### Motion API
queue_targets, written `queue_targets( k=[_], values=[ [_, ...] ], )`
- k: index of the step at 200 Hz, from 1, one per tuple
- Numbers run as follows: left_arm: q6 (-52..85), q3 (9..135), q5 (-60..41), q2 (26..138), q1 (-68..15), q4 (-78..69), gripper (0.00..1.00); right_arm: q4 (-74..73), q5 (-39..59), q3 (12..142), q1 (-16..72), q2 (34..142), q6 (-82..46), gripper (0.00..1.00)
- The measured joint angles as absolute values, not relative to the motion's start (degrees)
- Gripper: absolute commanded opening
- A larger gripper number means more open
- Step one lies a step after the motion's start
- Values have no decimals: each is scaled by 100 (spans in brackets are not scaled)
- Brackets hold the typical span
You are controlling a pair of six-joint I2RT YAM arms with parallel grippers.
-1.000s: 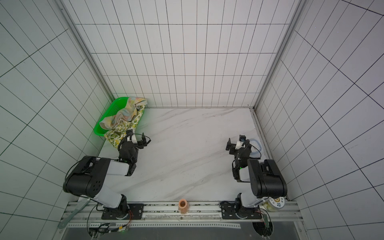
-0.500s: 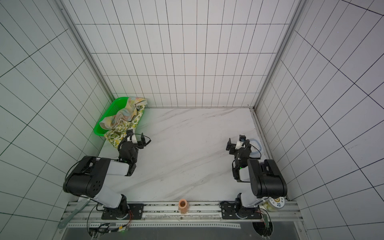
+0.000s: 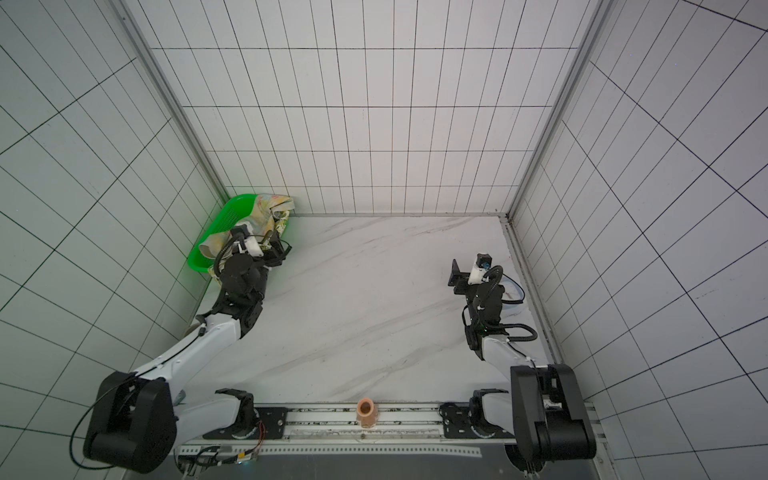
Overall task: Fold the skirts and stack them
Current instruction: 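Reach the left gripper into the green basket and grasp the pastel floral skirt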
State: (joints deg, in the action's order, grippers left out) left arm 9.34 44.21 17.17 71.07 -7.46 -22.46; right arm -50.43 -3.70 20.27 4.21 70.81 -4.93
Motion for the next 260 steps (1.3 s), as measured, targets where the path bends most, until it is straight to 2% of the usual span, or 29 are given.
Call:
queue_targets(
  k=[44, 135, 208, 260],
  values=[
    [1837, 6729, 1216, 8626, 344, -534, 79, -4499, -12, 2432, 556, 7413, -794, 86],
    [2316, 8667, 722, 11032, 1372, 1170, 76, -4007, 386, 3271, 565, 8106, -1079, 85],
    [2145, 9889, 510, 12016, 1522, 1479, 75, -3793, 395, 3444, 567, 8176, -1138, 85],
    [2139, 10296, 484, 12665, 1533, 1743, 69, -3669, 364, 3588, 567, 8298, -1138, 85]
  ],
)
